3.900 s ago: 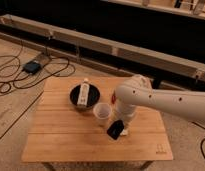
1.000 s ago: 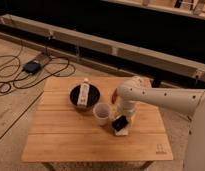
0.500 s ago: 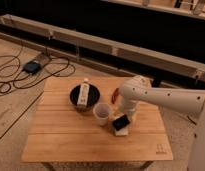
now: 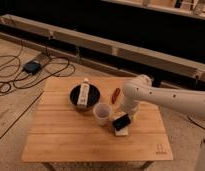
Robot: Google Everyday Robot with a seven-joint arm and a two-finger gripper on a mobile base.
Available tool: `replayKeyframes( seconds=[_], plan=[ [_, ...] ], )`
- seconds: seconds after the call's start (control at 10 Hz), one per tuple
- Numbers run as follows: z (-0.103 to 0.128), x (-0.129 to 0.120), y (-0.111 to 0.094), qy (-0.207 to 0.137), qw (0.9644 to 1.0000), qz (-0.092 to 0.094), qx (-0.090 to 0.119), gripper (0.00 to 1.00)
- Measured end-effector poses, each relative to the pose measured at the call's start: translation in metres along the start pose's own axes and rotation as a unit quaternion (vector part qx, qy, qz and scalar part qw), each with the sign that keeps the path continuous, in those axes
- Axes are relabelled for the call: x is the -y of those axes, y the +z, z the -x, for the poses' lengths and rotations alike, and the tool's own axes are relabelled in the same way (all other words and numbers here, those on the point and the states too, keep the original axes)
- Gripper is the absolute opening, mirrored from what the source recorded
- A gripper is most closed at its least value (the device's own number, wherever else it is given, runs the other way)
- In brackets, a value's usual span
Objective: Place the eraser on the white sponge
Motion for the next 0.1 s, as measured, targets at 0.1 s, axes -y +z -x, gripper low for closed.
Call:
replayKeyframes(
  seconds=[0.1],
  plan=[
    [0.0001, -0.0003, -0.0001, 0.000, 1.0000, 0.000, 0.000, 0.63]
  ],
)
